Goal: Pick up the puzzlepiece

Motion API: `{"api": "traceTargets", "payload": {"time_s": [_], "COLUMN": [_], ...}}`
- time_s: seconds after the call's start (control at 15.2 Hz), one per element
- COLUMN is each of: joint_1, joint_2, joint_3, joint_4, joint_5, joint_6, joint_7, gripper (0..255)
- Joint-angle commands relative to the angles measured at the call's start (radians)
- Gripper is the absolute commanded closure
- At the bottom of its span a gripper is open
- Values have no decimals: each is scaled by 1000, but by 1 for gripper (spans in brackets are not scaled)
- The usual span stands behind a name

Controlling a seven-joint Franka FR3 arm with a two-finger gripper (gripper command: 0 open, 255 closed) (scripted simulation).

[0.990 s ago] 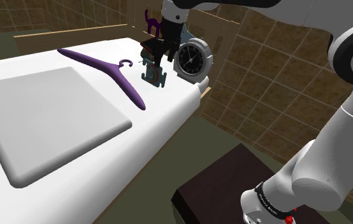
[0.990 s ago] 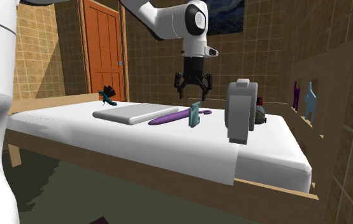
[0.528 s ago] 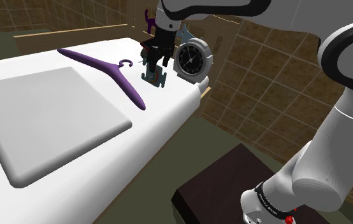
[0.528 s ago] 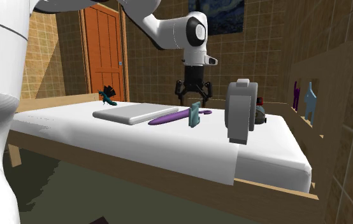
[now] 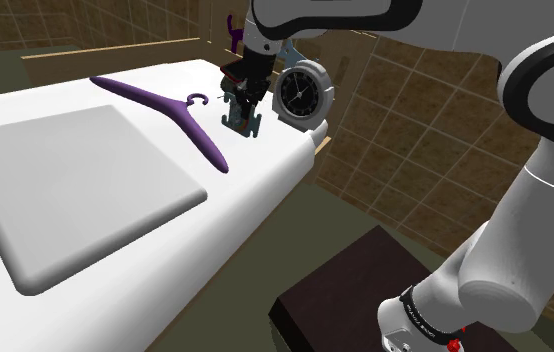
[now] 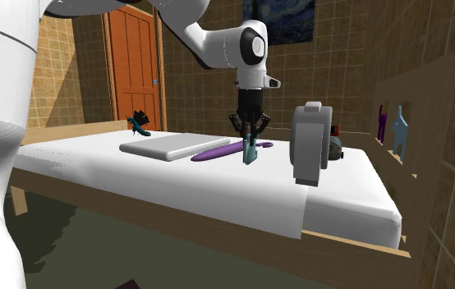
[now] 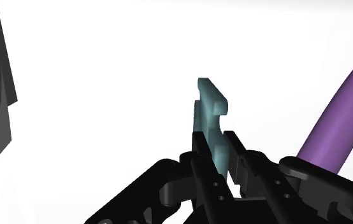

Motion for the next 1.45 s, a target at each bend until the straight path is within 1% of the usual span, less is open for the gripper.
{"api": "traceTargets", "payload": {"time_s": [0.0,0.26,1.25,1.39], "joint_1": [0,0,4,4], "joint_2": [1,-2,11,11], "joint_3": [0,0,2,2], "joint_4": [0,-3,216,218], "joint_5": [0,0,-2,-2], "joint_6": [0,1,-206,-208], "joint_7": [0,0,6,6], "gripper": [255,255,255,255]}}
